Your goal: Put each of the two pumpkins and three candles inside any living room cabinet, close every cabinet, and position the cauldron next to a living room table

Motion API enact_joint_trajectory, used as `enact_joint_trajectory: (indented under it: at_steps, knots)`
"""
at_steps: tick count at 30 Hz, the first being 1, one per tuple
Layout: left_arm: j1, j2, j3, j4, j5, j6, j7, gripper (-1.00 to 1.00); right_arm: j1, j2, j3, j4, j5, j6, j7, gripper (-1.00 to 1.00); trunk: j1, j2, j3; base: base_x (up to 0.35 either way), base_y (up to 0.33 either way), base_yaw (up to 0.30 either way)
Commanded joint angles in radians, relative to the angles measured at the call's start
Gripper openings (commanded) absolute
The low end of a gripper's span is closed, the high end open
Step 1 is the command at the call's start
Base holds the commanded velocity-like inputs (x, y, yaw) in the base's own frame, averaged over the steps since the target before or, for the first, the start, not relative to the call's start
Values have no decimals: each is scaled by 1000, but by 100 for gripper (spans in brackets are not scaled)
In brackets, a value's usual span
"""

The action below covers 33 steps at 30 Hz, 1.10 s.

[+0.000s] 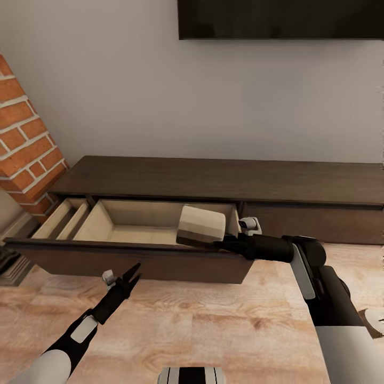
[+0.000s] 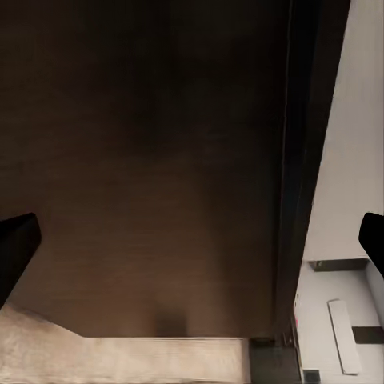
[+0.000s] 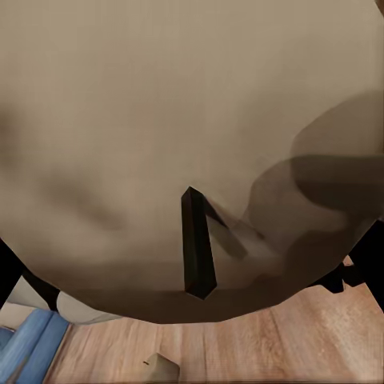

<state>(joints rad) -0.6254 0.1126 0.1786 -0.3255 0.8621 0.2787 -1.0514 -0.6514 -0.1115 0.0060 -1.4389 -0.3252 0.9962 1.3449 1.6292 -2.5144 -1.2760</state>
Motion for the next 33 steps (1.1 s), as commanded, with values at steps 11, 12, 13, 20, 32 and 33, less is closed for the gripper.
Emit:
enact_joint_trajectory:
  at_steps: [11,12,13,20,32,33]
  knots:
    - [0,0,0,0,6,10,-2,100,-1,-1,-4,0,-5,7,0,-100,-1,0,-1,-156,0,0]
    - [0,0,-1,0,5,10,-2,100,-1,-2,-5,0,-5,7,0,-100,-1,0,-1,-9,0,0]
    - [0,0,-1,0,5,10,-2,100,-1,-2,-5,0,-5,7,0,-100,-1,0,-1,-7,0,0]
    - [0,1,-5,-2,3,10,-4,100,-1,-2,-6,0,-5,7,0,-100,-1,0,-1,-94,0,0]
    - [0,1,-9,-38,-9,10,-6,100,-1,-3,-6,0,-3,7,-1,-100,-1,0,2,-85,0,0]
    - [0,1,-9,-38,-14,10,-7,100,-1,-3,-6,0,-3,7,-1,-100,-1,0,4,0,0,0]
